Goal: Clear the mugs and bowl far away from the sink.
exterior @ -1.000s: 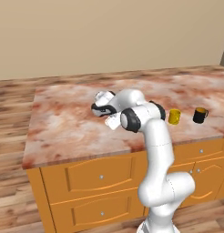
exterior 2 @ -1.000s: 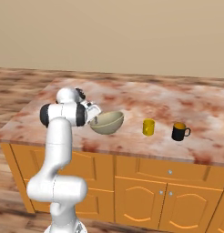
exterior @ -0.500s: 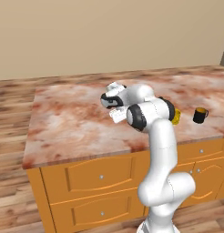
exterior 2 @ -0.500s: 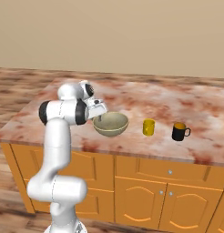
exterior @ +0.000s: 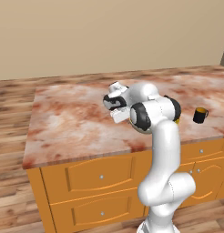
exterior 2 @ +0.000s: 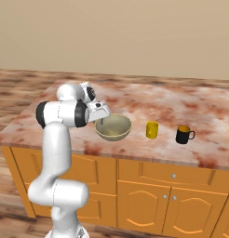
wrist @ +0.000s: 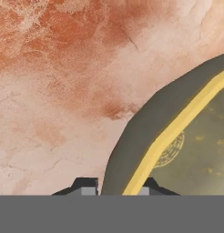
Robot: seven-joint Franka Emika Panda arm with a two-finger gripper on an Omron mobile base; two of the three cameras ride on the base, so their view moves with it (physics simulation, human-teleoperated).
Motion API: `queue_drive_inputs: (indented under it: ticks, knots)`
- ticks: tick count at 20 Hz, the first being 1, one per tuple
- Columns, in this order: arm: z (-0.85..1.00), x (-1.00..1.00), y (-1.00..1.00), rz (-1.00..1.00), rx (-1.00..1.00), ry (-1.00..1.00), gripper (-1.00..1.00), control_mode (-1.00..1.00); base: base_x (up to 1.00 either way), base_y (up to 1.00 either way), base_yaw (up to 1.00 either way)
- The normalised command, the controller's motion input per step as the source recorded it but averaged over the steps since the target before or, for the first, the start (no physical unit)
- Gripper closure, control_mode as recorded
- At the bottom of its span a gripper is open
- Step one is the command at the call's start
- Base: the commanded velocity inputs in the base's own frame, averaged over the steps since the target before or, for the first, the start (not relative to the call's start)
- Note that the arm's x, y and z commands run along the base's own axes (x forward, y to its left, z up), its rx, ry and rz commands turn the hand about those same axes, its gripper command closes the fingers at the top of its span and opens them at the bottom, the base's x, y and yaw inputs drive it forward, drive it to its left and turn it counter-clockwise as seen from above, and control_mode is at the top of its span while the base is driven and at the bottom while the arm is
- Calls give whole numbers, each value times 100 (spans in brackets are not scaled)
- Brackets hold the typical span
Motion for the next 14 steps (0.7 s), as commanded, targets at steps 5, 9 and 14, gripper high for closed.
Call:
queue_drive_inputs:
  ticks: [5,9,14]
  knots:
    - [0,3,0,0,0,0,-100,-100,0,0,0]
    - [17,21,1,0,-1,11,-100,-100,0,0,0]
    - [82,4,-11,-1,17,3,-100,-100,0,0,0]
